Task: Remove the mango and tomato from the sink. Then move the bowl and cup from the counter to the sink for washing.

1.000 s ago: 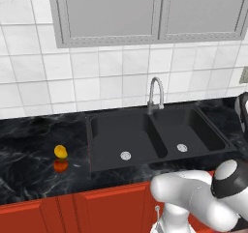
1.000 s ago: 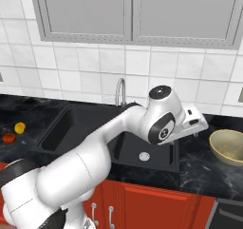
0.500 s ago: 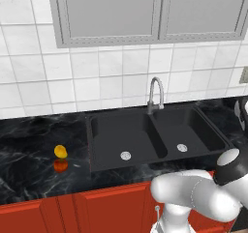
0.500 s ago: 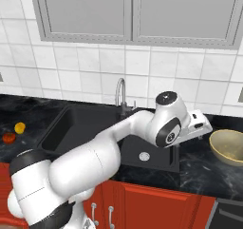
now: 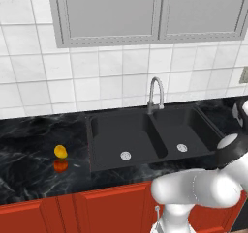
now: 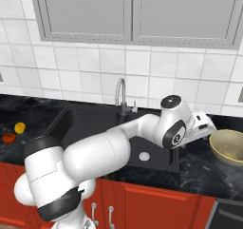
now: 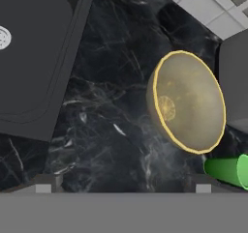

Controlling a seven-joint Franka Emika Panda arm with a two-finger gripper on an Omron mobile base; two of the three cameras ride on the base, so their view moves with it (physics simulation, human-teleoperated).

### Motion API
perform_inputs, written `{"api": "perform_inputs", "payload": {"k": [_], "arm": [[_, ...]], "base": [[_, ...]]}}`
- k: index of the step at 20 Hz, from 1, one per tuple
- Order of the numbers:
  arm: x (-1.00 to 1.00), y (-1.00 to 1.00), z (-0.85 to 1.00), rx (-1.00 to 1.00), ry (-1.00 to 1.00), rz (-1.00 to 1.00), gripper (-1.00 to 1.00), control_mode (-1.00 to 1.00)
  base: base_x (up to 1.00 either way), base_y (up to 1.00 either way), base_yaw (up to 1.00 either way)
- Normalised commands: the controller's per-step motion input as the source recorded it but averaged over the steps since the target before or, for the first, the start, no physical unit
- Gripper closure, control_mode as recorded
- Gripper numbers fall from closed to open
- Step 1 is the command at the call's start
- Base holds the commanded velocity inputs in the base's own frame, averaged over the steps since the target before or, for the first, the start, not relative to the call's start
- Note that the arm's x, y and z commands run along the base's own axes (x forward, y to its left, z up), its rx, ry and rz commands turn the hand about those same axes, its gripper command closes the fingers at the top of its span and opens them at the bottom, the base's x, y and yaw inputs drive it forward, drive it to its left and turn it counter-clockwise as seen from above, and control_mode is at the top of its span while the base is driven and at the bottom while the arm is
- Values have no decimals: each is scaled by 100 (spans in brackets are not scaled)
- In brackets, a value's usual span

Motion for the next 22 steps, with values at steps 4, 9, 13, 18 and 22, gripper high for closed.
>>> {"api": "perform_inputs", "payload": {"k": [4,9,13,18,22], "arm": [[20,-25,-13,0,0,0,-100,-100],[19,-20,-13,0,2,0,-100,-100],[17,-21,-13,0,1,0,-100,-100],[11,-20,-15,0,1,0,-100,-100],[10,-18,-15,1,0,0,-100,-100]], "base": [[0,0,0],[0,0,0],[0,0,0],[0,0,0],[0,0,0]]}}
